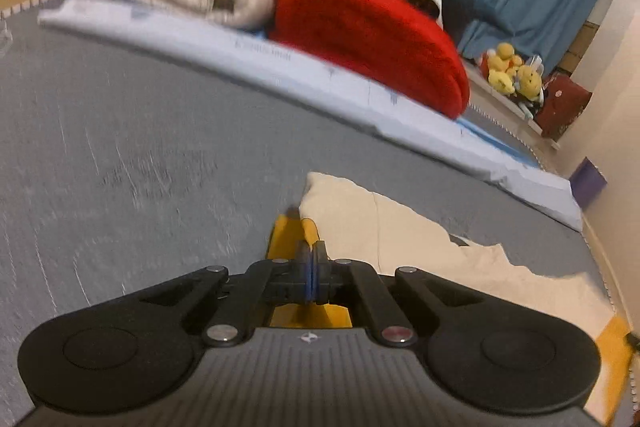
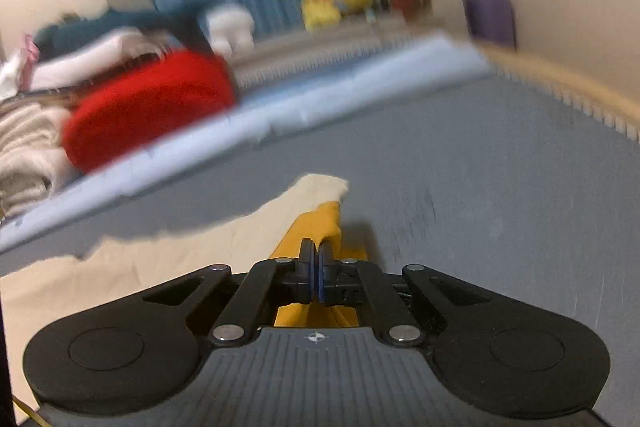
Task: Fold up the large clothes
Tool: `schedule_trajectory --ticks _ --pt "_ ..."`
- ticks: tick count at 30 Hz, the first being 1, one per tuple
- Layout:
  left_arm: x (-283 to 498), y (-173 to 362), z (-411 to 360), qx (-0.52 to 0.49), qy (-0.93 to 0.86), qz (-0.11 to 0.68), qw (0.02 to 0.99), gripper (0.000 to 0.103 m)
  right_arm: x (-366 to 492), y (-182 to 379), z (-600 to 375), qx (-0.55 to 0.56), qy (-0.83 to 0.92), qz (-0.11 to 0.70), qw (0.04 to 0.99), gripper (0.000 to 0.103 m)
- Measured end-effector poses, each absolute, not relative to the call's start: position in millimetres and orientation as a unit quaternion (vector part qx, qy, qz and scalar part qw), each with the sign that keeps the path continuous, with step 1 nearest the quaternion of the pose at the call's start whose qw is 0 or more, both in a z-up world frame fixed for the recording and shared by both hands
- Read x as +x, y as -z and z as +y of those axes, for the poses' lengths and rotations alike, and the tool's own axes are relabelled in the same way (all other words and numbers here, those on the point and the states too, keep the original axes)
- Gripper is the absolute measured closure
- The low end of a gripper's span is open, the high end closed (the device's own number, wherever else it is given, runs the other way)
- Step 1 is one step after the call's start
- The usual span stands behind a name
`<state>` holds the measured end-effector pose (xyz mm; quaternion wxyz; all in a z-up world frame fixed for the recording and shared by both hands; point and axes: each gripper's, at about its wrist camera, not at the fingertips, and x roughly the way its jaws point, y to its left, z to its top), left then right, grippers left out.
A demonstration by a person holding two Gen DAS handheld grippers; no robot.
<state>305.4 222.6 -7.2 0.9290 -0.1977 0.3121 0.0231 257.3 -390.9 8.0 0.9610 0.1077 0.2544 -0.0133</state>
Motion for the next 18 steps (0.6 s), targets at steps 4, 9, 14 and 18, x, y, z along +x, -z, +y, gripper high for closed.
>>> schedule_trajectory --ticks 4,9,14,18 --pt "314 17 213 -0.159 -0.034 0.363 0.918 0.068 277 26 -401 0.147 0.078 0.357 0.919 0.087" --pt "300 24 219 -0.143 -0.003 0.414 0.899 0.063 270 53 -417 0.166 0.084 0.445 0.876 0.082" --pt "281 47 233 -0.146 0.017 0.492 0.858 0.057 247 57 -425 0.175 0.058 0.475 0.860 0.068" --pt "266 65 242 -0.173 0.043 0.528 0.830 0.057 229 63 -430 0.194 0.047 0.500 0.843 0.062"
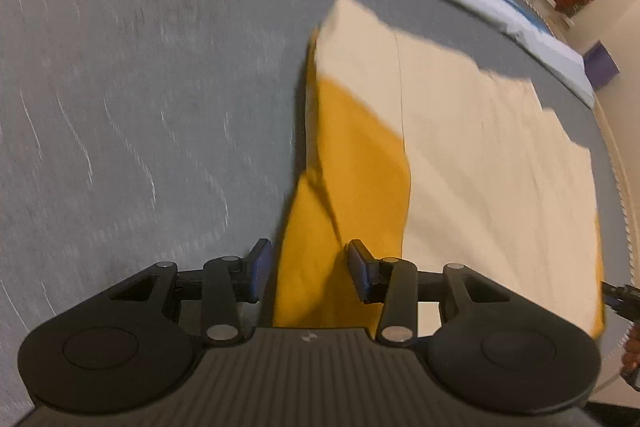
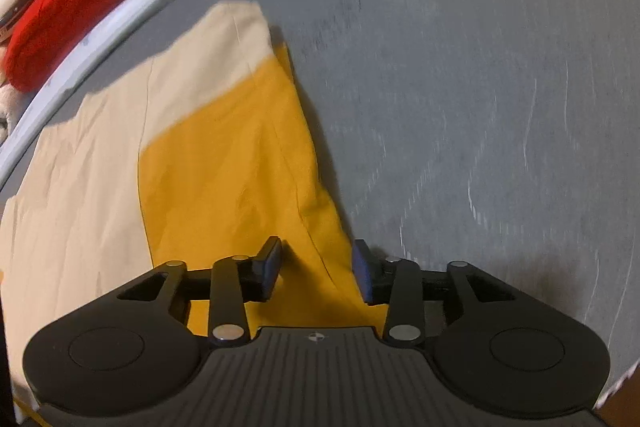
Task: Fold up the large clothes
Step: 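Grasp the yellow jacket edge again with both tools and pull it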
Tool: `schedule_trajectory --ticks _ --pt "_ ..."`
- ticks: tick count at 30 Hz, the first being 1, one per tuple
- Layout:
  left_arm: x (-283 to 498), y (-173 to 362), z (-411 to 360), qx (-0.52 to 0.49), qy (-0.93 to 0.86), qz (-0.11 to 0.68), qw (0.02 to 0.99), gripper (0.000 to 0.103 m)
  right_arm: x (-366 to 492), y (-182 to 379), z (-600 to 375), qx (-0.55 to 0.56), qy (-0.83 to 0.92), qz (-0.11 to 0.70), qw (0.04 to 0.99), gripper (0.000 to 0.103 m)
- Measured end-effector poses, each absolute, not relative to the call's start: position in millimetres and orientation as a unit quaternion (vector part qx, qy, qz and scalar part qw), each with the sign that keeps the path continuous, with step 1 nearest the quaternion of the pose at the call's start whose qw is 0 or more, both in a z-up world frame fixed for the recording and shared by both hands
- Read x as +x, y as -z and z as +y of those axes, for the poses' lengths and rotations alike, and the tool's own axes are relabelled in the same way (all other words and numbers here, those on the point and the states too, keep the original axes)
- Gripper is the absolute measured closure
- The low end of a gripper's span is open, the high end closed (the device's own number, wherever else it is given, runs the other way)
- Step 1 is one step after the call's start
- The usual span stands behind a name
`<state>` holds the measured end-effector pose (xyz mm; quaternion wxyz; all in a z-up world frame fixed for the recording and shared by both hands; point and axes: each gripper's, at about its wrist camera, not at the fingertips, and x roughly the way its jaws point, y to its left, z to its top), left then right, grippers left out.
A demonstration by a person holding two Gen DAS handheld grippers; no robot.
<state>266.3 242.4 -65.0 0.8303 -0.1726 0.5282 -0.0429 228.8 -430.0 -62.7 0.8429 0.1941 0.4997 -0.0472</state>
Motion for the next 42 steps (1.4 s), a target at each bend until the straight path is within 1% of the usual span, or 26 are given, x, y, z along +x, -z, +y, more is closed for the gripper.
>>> schedule_trajectory --ticks 2,3,4,5,6,7,9,11,12,13,14,17,19,20,21,22,24,25,27,28,30,33,37,38,39,42 --pt "262 74 239 -0.171 0.056 0.542 0.821 0.057 220 66 -430 0.189 0.046 0.505 0.841 0.062" --pt "262 75 237 -0.166 0.058 0.543 0.821 0.061 218 65 -428 0.183 0.046 0.504 0.843 0.062" --pt "260 73 236 -0.164 0.057 0.537 0.825 0.086 214 63 -426 0.178 0.045 0.501 0.846 0.067" --pt "258 70 238 -0.171 0.059 0.530 0.828 0.095 210 60 -426 0.173 0.046 0.492 0.852 0.093" --pt "256 62 241 -0.184 0.060 0.516 0.834 0.096 207 56 -426 0.170 0.049 0.481 0.859 0.102" --pt "253 53 242 -0.193 0.061 0.503 0.840 0.096 203 50 -427 0.174 0.050 0.465 0.867 0.102" --pt "249 42 242 -0.190 0.060 0.492 0.848 0.096 198 43 -427 0.181 0.048 0.446 0.875 0.102" --pt "250 52 236 -0.160 0.048 0.521 0.837 0.095 197 46 -426 0.171 0.051 0.457 0.871 0.102" --pt "253 60 232 -0.144 0.039 0.541 0.827 0.093 198 51 -425 0.166 0.053 0.469 0.866 0.102" --pt "254 66 229 -0.128 0.029 0.558 0.820 0.087 200 56 -424 0.161 0.056 0.481 0.860 0.102" --pt "254 68 227 -0.115 0.023 0.566 0.816 0.084 202 59 -423 0.157 0.060 0.489 0.856 0.102" --pt "254 53 225 -0.082 0.007 0.549 0.832 0.083 200 57 -419 0.144 0.076 0.491 0.856 0.101" --pt "248 31 221 -0.058 0.021 0.509 0.859 0.083 201 48 -414 0.103 0.107 0.472 0.869 0.101" --pt "246 24 219 -0.061 0.040 0.496 0.866 0.083 198 40 -410 0.071 0.120 0.447 0.883 0.096" --pt "244 20 216 -0.069 0.063 0.488 0.868 0.084 197 33 -406 0.051 0.118 0.426 0.895 0.094" --pt "244 20 213 -0.075 0.090 0.488 0.865 0.083 194 28 -402 0.039 0.106 0.409 0.906 0.094" --pt "247 34 198 -0.050 0.130 0.518 0.844 0.078 192 27 -397 0.052 0.058 0.398 0.914 0.094" --pt "249 46 191 -0.023 0.130 0.540 0.831 0.074 192 31 -395 0.065 0.035 0.408 0.910 0.094" --pt "253 72 181 0.050 0.102 0.580 0.806 0.073 196 47 -389 0.062 0.010 0.450 0.891 0.093" --pt "253 77 182 0.059 0.098 0.585 0.803 0.074 198 56 -386 0.048 0.010 0.472 0.880 0.093" --pt "258 72 185 0.041 0.094 0.580 0.808 0.074 199 69 -382 0.022 0.014 0.494 0.869 0.092" --pt "257 62 191 0.022 0.102 0.562 0.821 0.072 198 70 -375 -0.019 0.007 0.488 0.872 0.091" --pt "258 80 190 0.031 0.086 0.587 0.804 0.071 200 77 -378 -0.037 0.023 0.504 0.863 0.090" --pt "261 78 191 0.029 0.085 0.587 0.804 0.071 202 78 -381 -0.038 0.029 0.508 0.860 0.084" --pt "261 74 191 0.029 0.080 0.586 0.806 0.071 201 78 -384 -0.036 0.035 0.513 0.857 0.081" --pt "259 50 183 0.047 0.082 0.549 0.830 0.070 202 63 -390 -0.051 0.047 0.509 0.858 0.080"
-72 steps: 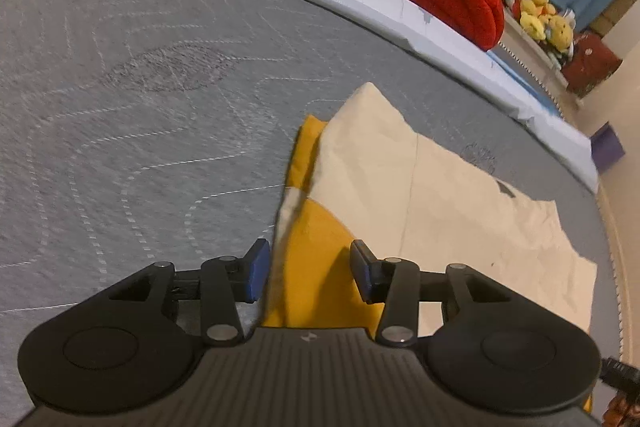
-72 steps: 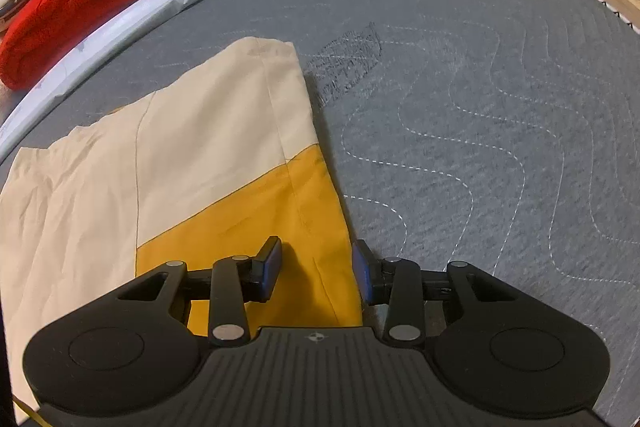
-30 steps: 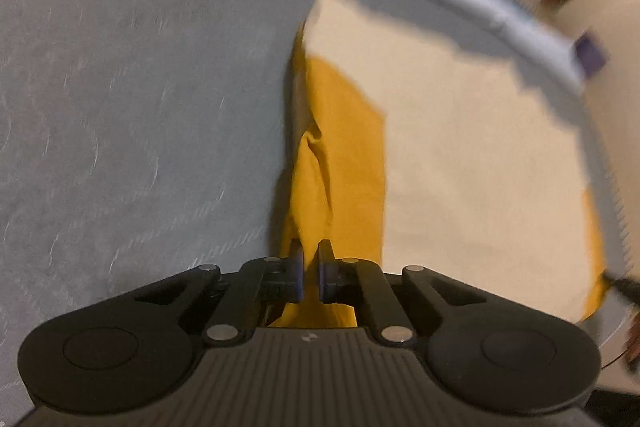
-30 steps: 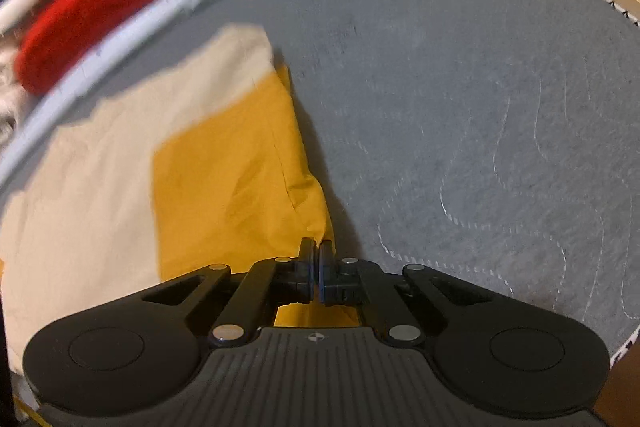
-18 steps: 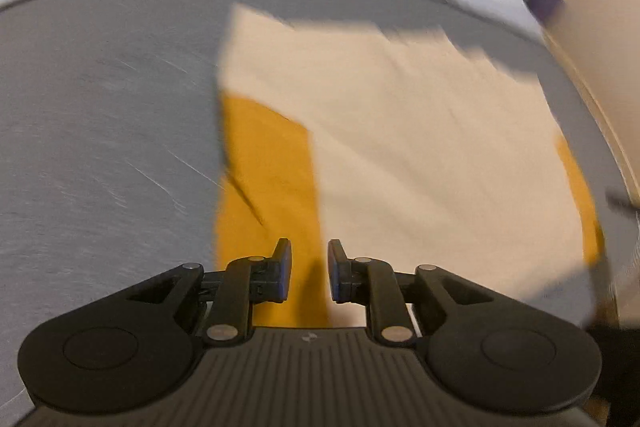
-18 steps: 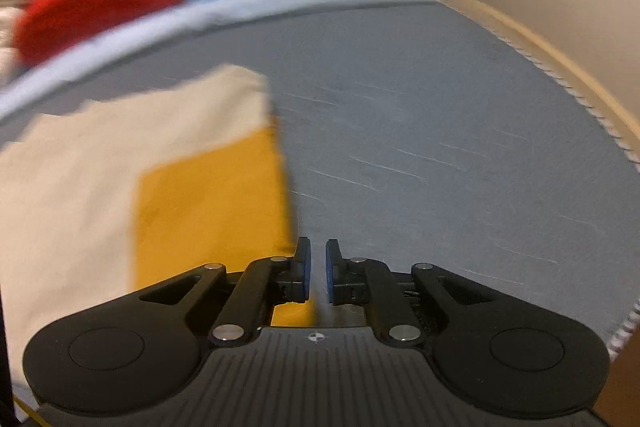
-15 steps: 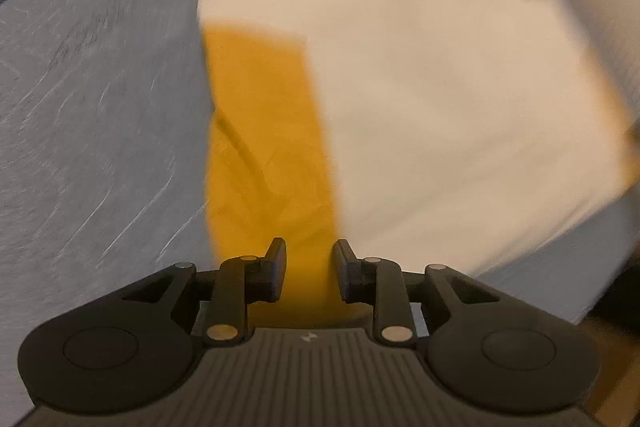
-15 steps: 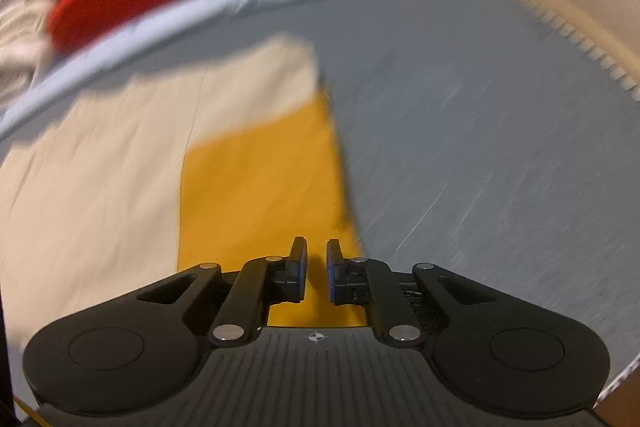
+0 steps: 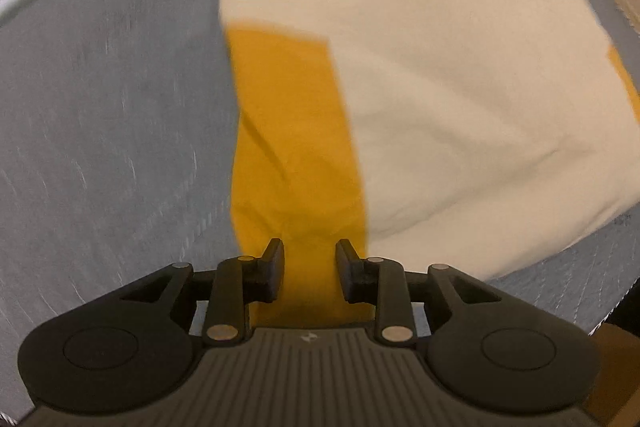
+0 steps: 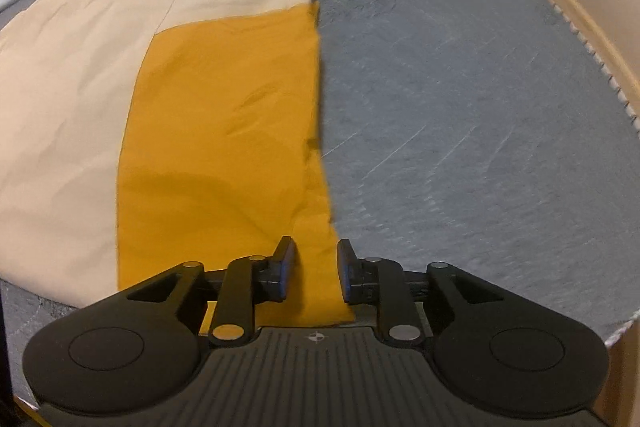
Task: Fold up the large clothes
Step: 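Grasp the yellow jacket edge again with both tools and pull it, then open both tools and raise them away from the flattened jacket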
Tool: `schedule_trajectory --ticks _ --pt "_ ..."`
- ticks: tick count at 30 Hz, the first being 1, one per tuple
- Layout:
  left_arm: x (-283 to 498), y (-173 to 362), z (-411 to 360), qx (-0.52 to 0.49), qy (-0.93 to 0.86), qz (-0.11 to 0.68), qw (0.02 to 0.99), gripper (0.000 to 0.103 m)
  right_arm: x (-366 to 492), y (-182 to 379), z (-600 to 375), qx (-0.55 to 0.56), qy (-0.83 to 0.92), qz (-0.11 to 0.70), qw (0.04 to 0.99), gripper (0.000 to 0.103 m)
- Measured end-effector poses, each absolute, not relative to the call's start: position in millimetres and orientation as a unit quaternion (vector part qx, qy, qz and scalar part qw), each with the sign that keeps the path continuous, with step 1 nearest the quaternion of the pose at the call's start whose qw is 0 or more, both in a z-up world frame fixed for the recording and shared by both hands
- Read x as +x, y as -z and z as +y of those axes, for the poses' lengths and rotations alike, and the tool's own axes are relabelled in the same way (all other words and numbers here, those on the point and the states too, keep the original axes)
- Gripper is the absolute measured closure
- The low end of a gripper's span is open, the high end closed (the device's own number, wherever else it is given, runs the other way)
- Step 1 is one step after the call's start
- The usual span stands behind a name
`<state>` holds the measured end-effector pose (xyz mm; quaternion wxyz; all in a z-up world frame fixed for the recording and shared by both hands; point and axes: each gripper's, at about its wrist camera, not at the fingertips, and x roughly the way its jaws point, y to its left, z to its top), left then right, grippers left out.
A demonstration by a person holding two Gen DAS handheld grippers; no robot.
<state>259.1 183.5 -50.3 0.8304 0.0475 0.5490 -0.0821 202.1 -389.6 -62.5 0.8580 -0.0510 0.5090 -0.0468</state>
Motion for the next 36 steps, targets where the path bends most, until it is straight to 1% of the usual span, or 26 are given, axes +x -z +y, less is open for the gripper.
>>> schedule_trajectory --ticks 1,2,4,7,9,11,13,16,17,18,19,20,21,30,36 --pt "256 41 182 0.046 0.085 0.532 0.841 0.067 197 51 -389 -0.054 0.057 0.491 0.868 0.080" --pt "253 30 182 0.042 0.085 0.516 0.852 0.062 194 34 -390 -0.043 0.062 0.464 0.883 0.080" --pt "242 2 178 0.037 0.076 0.476 0.875 0.056 182 2 -386 -0.014 0.056 0.412 0.909 0.080" --pt "220 -36 165 0.039 0.066 0.415 0.907 0.047 150 -45 -365 0.002 0.036 0.323 0.946 0.078" --pt "194 -61 144 0.037 0.067 0.377 0.923 0.039 121 -68 -347 0.008 0.011 0.269 0.963 0.077" --pt "171 -75 130 0.034 0.068 0.349 0.934 0.026 93 -81 -329 0.012 -0.009 0.231 0.973 0.074" --pt "149 -80 115 0.032 0.063 0.322 0.944 0.023 69 -83 -315 0.017 -0.028 0.202 0.979 0.072" --pt "118 -69 96 0.020 0.064 0.301 0.951 0.023 49 -67 -304 0.033 -0.044 0.181 0.982 0.072" --pt "109 -59 92 0.012 0.065 0.300 0.952 0.025 46 -60 -303 0.039 -0.047 0.182 0.981 0.072" --pt "100 -48 89 0.001 0.073 0.306 0.949 0.029 48 -50 -302 0.043 -0.047 0.195 0.979 0.072" --pt "98 -34 87 -0.018 0.089 0.331 0.939 0.050 50 -44 -300 0.041 -0.042 0.210 0.976 0.072" --pt "102 -24 87 -0.037 0.096 0.366 0.925 0.084 51 -40 -299 0.039 -0.039 0.215 0.975 0.072" --pt "108 -12 92 -0.052 0.090 0.388 0.916 0.093 48 -39 -296 0.037 -0.042 0.214 0.975 0.072" --pt "138 18 112 -0.114 0.045 0.429 0.895 0.094 56 -28 -288 0.037 -0.029 0.238 0.970 0.072" --pt "146 26 114 -0.150 0.047 0.438 0.885 0.091 53 -25 -286 0.029 -0.033 0.240 0.970 0.072"
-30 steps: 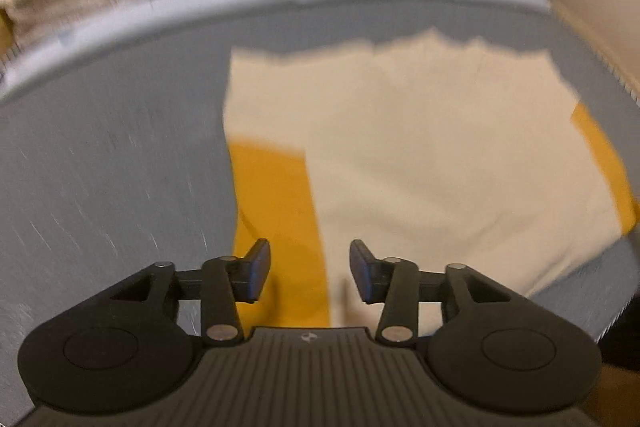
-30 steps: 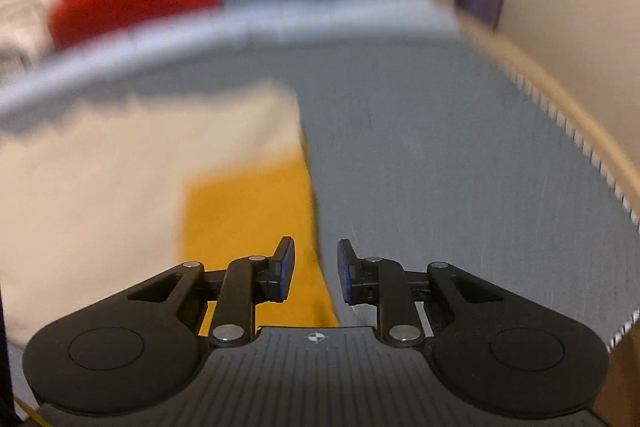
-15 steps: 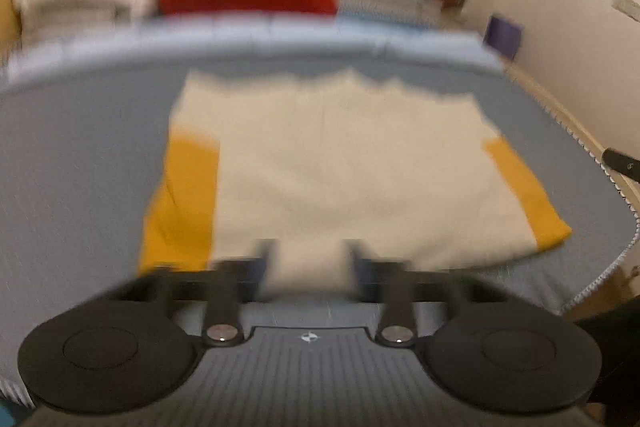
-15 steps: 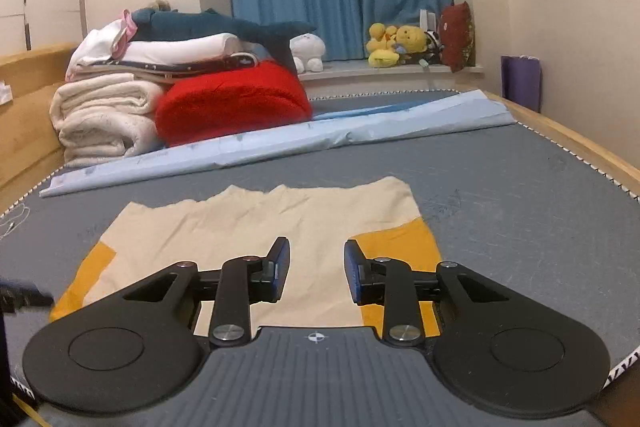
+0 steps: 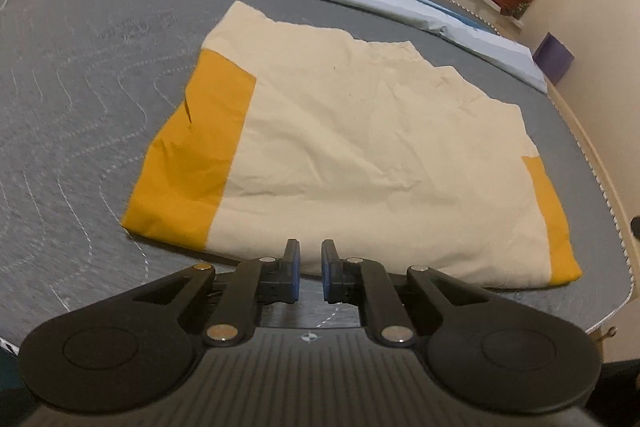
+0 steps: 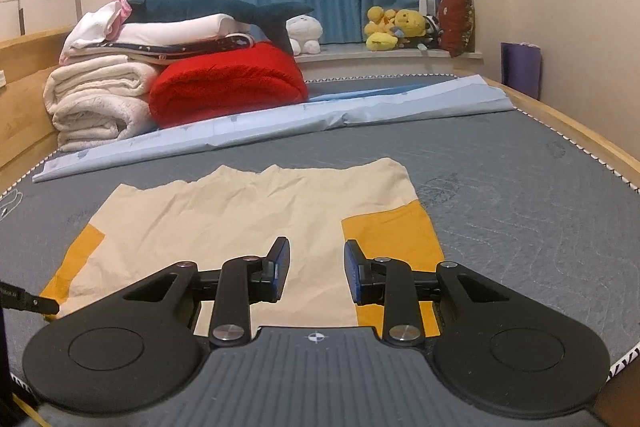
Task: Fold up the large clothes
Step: 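Open both tools and raise them away from the flattened jacket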
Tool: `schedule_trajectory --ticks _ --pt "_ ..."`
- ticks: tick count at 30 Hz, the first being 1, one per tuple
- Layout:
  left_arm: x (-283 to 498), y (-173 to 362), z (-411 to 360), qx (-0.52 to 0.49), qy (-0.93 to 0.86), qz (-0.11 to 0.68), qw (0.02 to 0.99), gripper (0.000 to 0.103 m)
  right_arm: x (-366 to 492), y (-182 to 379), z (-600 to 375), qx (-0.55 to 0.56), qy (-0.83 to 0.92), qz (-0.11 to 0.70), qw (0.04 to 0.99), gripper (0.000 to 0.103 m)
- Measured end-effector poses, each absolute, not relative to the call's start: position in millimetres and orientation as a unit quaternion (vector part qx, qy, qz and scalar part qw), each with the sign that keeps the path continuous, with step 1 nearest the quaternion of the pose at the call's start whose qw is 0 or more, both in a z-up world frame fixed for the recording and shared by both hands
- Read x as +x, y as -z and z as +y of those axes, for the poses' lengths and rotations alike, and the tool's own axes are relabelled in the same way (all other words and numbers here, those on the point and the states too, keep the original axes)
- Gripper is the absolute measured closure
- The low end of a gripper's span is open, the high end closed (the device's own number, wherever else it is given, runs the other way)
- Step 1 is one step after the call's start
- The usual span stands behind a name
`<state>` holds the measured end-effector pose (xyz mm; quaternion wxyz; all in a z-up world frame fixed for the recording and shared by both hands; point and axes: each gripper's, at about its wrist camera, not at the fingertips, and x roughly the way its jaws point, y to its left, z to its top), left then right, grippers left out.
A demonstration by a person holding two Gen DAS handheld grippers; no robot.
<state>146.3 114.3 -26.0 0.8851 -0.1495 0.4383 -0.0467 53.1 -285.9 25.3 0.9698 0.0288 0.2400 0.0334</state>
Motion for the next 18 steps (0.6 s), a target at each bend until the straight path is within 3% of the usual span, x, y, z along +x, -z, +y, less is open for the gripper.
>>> schedule_trajectory --ticks 3,5,10,13,18 --pt "151 33 117 -0.173 0.039 0.449 0.875 0.075 57 -24 -282 0.025 -0.035 0.243 0.969 0.072" --pt "154 39 122 -0.200 0.031 0.458 0.865 0.056 59 -23 -279 0.026 -0.037 0.243 0.969 0.072" --pt "160 55 133 -0.266 0.013 0.471 0.841 0.048 62 -21 -275 0.018 -0.044 0.248 0.968 0.072" --pt "161 65 140 -0.300 -0.011 0.474 0.828 0.029 63 -18 -272 0.008 -0.048 0.249 0.967 0.072" --pt "159 85 159 -0.369 -0.044 0.472 0.799 0.027 65 -14 -271 0.002 -0.047 0.257 0.965 0.072"
